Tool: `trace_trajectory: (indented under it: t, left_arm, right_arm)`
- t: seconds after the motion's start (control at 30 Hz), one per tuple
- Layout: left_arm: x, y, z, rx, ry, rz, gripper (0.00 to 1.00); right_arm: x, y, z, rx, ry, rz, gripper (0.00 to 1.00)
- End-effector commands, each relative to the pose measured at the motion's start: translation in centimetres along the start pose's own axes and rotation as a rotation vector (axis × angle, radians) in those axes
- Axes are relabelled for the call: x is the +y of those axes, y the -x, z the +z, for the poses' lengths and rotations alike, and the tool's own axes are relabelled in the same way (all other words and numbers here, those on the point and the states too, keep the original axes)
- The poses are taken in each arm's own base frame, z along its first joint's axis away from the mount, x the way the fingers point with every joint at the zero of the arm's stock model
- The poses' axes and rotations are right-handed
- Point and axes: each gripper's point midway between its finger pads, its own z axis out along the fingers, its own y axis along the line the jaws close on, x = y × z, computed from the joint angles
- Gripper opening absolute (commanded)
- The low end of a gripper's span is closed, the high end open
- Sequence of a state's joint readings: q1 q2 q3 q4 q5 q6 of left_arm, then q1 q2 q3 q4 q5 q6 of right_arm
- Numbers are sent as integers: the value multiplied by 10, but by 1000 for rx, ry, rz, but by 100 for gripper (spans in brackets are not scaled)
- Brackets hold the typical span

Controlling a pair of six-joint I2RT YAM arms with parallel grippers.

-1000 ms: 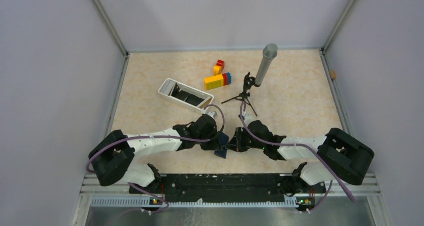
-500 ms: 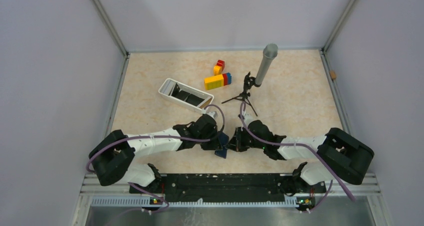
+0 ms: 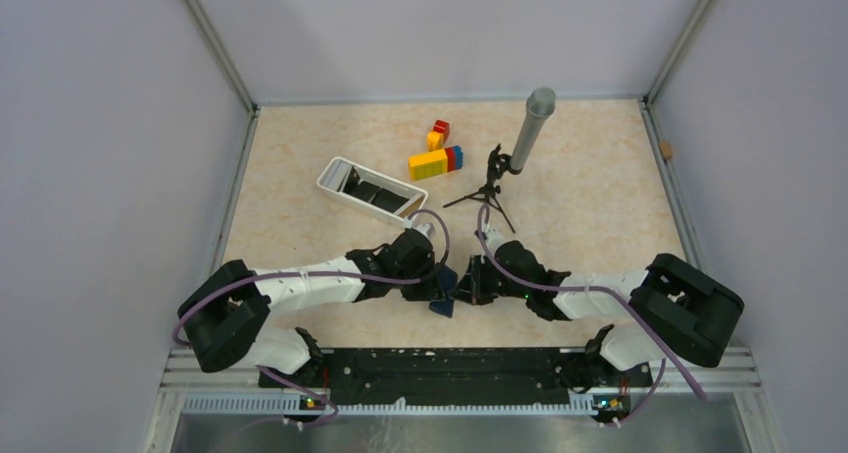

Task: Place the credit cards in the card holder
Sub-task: Close the card holder at the center of the board.

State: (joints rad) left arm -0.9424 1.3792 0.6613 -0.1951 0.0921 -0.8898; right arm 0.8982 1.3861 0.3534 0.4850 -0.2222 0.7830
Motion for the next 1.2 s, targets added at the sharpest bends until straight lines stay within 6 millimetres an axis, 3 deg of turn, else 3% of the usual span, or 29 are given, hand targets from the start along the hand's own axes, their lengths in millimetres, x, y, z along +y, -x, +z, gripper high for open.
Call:
trace_trajectory:
  t: [0.0,1.17]
  left_arm:
    - [11,-12,3,51,43,20,0]
    - [14,-16,3,66,51,18,0]
  right_arm:
    - [12,16,4,-44,48,-33,0]
    - [17,29,3,-94,48,-54,0]
